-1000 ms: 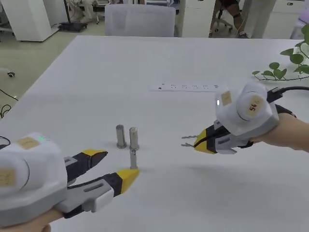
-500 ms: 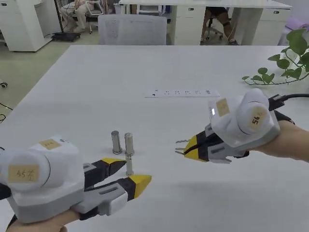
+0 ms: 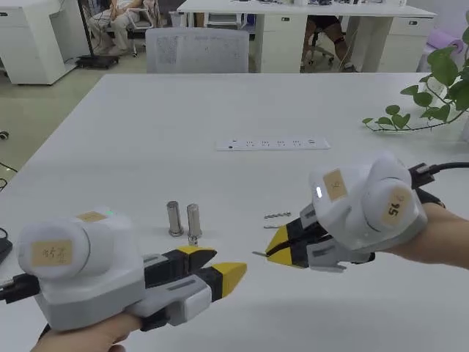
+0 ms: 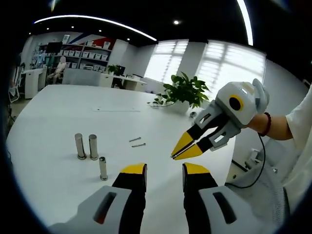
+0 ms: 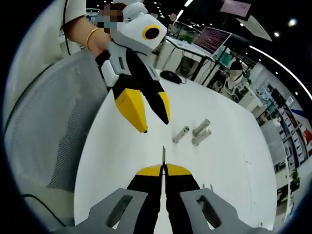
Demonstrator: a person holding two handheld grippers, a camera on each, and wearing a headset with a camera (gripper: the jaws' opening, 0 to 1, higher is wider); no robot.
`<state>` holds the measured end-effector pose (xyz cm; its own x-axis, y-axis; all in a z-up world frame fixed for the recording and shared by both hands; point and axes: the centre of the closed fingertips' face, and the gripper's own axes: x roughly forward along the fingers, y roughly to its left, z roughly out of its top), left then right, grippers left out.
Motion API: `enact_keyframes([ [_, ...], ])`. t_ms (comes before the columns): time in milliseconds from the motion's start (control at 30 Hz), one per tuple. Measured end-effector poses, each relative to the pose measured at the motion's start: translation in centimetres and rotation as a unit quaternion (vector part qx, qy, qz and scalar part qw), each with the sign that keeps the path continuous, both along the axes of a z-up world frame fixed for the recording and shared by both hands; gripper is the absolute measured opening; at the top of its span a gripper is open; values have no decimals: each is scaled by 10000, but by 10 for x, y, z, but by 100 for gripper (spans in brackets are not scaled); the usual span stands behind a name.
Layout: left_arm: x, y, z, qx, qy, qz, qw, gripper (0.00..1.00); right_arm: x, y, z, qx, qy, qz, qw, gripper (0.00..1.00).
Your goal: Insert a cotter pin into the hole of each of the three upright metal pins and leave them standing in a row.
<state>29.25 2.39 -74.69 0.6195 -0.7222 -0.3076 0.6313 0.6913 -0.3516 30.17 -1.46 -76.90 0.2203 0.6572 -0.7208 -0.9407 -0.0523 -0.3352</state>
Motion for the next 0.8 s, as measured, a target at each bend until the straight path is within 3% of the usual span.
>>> enact_keyframes([
  [333,-1,-13,1,-387,270,-29,9989,21,-9,9,6,93,-86,133,9998,2],
  [800,0,-19,0,-661,527,58,9964,10,-15,18,11,266,-116,122,9995,2],
])
